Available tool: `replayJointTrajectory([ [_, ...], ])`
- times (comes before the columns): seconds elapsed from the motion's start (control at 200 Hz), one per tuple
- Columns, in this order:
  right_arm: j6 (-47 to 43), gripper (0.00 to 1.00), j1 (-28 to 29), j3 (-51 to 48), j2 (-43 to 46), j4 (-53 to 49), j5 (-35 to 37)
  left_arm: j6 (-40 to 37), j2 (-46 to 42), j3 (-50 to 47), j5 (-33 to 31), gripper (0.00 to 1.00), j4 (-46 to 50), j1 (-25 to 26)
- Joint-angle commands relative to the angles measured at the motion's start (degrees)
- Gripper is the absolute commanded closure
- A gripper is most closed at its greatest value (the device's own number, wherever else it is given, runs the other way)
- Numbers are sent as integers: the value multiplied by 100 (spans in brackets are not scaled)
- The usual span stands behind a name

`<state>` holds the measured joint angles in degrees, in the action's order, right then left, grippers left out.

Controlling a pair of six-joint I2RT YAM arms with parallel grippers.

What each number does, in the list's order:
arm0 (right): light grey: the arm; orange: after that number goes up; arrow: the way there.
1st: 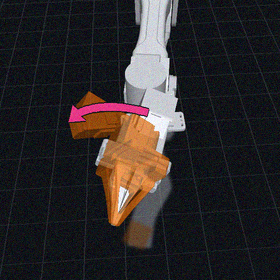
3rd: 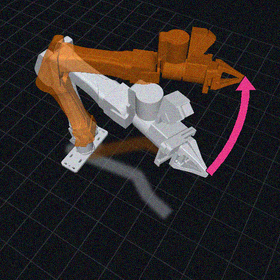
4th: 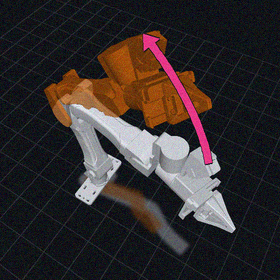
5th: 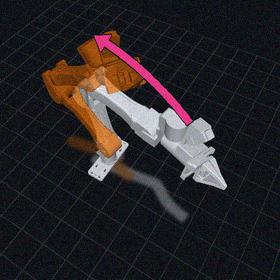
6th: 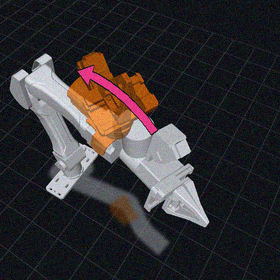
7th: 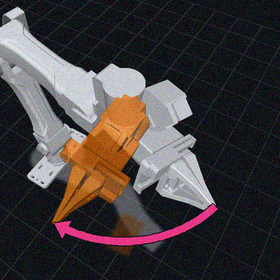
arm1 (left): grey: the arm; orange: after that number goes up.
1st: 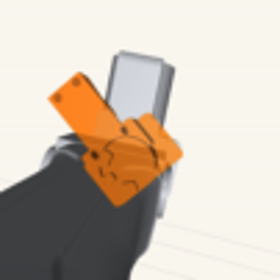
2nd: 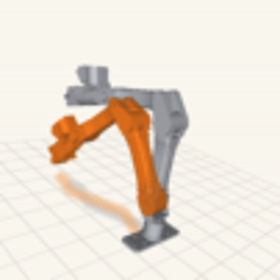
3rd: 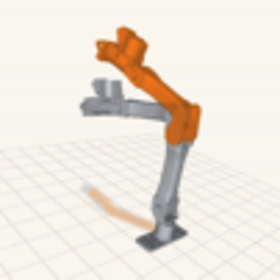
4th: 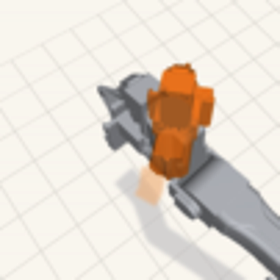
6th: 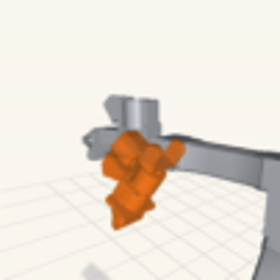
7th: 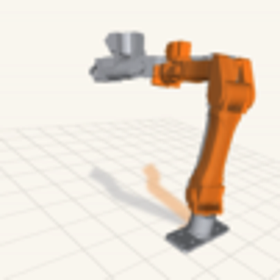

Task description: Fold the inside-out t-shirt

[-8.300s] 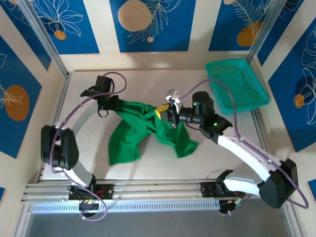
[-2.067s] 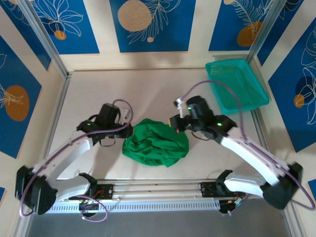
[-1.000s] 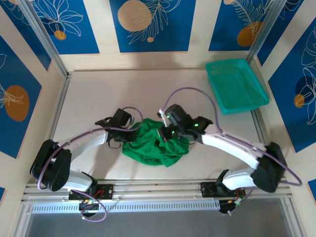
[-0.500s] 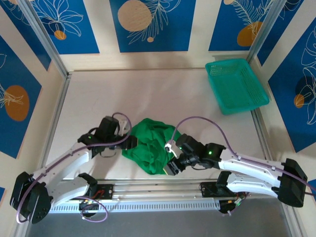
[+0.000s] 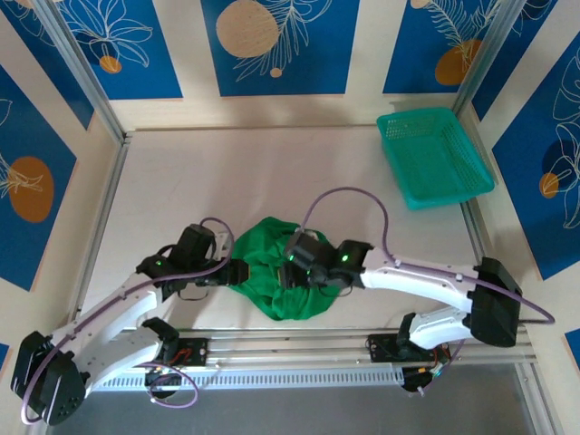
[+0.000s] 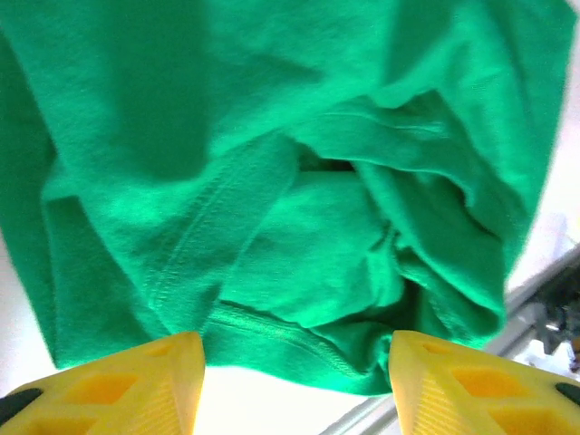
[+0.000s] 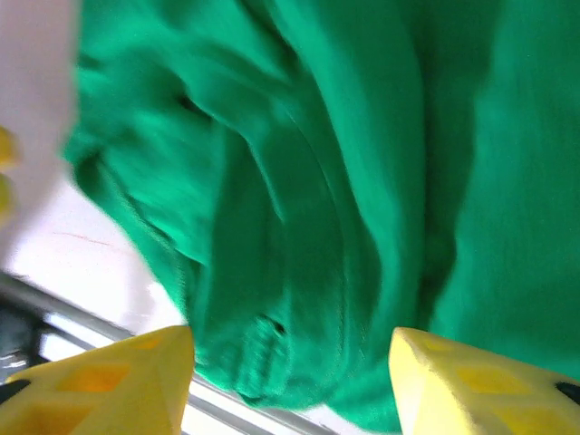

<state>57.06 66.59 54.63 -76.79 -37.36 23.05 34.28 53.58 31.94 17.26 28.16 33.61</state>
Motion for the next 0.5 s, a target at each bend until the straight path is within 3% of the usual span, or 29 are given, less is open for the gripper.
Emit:
replayJointTrajectory([
  [0.0,1601,44,556,151,-89,-914,1327,91,183,-96,-465,42,190,139],
  [0.125,1906,48,843,305,-534,-1002,1463,127,384,-215,-660,40,-89,251],
  [0.385,1955,49,833,647,-1317,-762,1505,4,1023,-190,-872,41,-484,383],
  [0.43,2062,52,807,658,-1408,-847,1527,-56,1179,-148,-907,46,-476,395],
  [0.495,2118,59,780,680,-1484,-915,1551,-79,1355,-55,-939,63,-411,438],
])
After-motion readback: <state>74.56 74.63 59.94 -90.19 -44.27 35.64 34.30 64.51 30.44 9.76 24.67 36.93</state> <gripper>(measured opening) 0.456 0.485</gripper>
